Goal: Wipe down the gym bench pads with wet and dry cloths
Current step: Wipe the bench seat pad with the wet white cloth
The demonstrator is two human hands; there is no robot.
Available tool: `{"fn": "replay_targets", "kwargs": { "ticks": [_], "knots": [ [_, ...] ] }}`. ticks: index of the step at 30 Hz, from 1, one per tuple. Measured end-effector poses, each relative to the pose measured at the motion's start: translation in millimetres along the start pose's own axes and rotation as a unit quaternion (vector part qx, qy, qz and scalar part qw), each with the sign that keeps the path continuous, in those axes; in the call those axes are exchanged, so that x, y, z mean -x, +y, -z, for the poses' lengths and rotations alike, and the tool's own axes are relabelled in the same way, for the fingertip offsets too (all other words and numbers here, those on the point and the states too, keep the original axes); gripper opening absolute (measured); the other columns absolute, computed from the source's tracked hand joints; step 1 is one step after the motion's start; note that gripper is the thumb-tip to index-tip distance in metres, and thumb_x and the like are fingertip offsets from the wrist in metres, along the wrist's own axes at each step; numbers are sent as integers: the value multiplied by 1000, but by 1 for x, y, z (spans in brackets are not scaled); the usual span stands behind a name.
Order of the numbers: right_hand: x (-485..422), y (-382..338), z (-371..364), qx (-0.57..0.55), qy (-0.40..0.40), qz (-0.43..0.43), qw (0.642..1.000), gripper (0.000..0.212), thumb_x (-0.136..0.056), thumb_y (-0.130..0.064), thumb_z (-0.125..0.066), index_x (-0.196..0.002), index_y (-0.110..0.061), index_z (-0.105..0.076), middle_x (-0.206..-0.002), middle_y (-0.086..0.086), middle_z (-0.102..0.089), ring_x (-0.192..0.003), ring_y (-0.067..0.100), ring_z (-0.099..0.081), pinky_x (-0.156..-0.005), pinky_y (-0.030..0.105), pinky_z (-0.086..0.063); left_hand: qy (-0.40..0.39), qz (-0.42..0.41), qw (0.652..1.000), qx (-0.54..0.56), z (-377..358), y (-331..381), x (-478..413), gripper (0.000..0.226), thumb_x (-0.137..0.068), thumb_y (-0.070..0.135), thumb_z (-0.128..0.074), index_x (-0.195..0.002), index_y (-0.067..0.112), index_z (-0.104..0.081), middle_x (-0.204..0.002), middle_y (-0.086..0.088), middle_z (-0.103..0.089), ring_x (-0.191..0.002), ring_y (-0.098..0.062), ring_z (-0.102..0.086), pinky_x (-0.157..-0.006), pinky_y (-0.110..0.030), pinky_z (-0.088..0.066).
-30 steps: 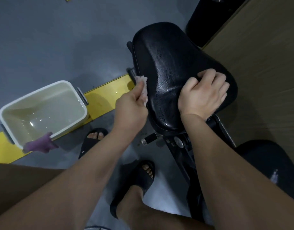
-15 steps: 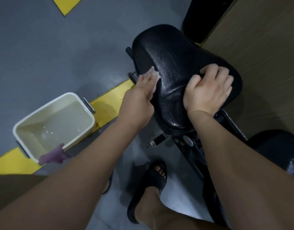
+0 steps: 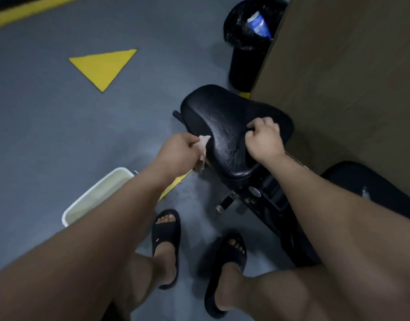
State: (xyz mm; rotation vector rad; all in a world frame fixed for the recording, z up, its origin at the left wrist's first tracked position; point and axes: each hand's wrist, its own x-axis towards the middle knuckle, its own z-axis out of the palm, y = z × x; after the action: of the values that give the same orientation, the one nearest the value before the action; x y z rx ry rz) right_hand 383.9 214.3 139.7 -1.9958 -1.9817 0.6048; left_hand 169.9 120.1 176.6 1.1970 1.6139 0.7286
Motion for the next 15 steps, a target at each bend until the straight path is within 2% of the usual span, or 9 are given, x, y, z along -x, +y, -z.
{"fn": "replay_targets", "kwargs": {
  "ticks": [2, 4, 6, 7, 9, 10, 11, 13, 15],
  "knots": [
    [27, -1, 6, -20, 1, 15, 1000, 29, -93, -14, -49, -117, -13, -66, -123, 14, -57, -121, 33, -46, -105, 31, -35, -3, 18, 999, 26, 6, 5, -3, 31, -82, 33, -66, -76, 3, -70, -68, -18, -70, -61, -27, -64, -69, -42, -58],
    [56, -7, 9, -75, 6, 23, 997, 25, -94, -12, -50, -110, -14, -69, -115, 12, -62, -115, 29, -53, -99, 24, -36, -3, 38, 997, 65, 5, 1, -8, 35, -68, 38, -74, -81, 6, -74, -73, -19, -70, -70, -31, -65, -80, -52, -58],
    [77, -15, 8, -154, -24, 9, 988, 25, -97, -19, -53, -116, -18, -70, -119, 8, -65, -115, 22, -58, -101, 19, -37, 1, 71, 993, 97, 0, 9, -1, 46, -59, 37, -82, -91, 6, -73, -80, -19, -70, -78, -33, -66, -82, -49, -57],
    [87, -20, 8, -203, -51, -6, 978, 29, -98, -29, -55, -122, -22, -69, -125, 4, -65, -118, 18, -59, -107, 23, -39, -1, 77, 990, 118, -3, 18, 7, 47, -62, 31, -84, -97, 4, -71, -82, -20, -70, -79, -34, -66, -84, -48, -58],
    [103, -25, 8, -296, -84, -27, 951, 51, -89, -57, -53, -130, -30, -65, -133, -5, -64, -121, 12, -61, -111, 38, -45, -32, 89, 985, 145, -12, 31, 19, 33, -82, 14, -78, -108, -4, -67, -82, -20, -69, -75, -29, -68, -89, -47, -59],
    [111, -25, 10, -332, -86, -33, 939, 59, -84, -64, -52, -133, -32, -64, -134, -8, -65, -122, 10, -61, -110, 40, -47, -54, 92, 982, 153, -18, 34, 22, 23, -91, 8, -70, -108, -7, -66, -82, -20, -69, -74, -26, -69, -89, -43, -60],
    [118, -22, 12, -359, -78, -31, 930, 60, -86, -64, -53, -134, -31, -63, -133, -9, -65, -122, 8, -61, -109, 38, -48, -76, 91, 979, 167, -25, 38, 23, 14, -96, 5, -63, -104, -7, -67, -82, -19, -69, -74, -23, -70, -86, -39, -61],
    [129, -13, 17, -392, -51, -39, 918, 47, -97, -49, -60, -137, -26, -63, -127, -9, -67, -115, 2, -61, -106, 25, -47, -115, 96, 967, 207, -37, 46, 25, 15, -101, 2, -55, -95, -4, -67, -77, -14, -68, -73, -19, -68, -80, -32, -62],
    [135, -1, 17, -410, -27, -61, 909, 44, -100, -36, -64, -141, -23, -59, -118, -9, -67, -105, 2, -61, -105, 24, -48, -151, 111, 953, 239, -48, 51, 26, 17, -101, 1, -52, -96, -4, -67, -82, -13, -72, -78, -20, -69, -82, -31, -62]
  ]
}}
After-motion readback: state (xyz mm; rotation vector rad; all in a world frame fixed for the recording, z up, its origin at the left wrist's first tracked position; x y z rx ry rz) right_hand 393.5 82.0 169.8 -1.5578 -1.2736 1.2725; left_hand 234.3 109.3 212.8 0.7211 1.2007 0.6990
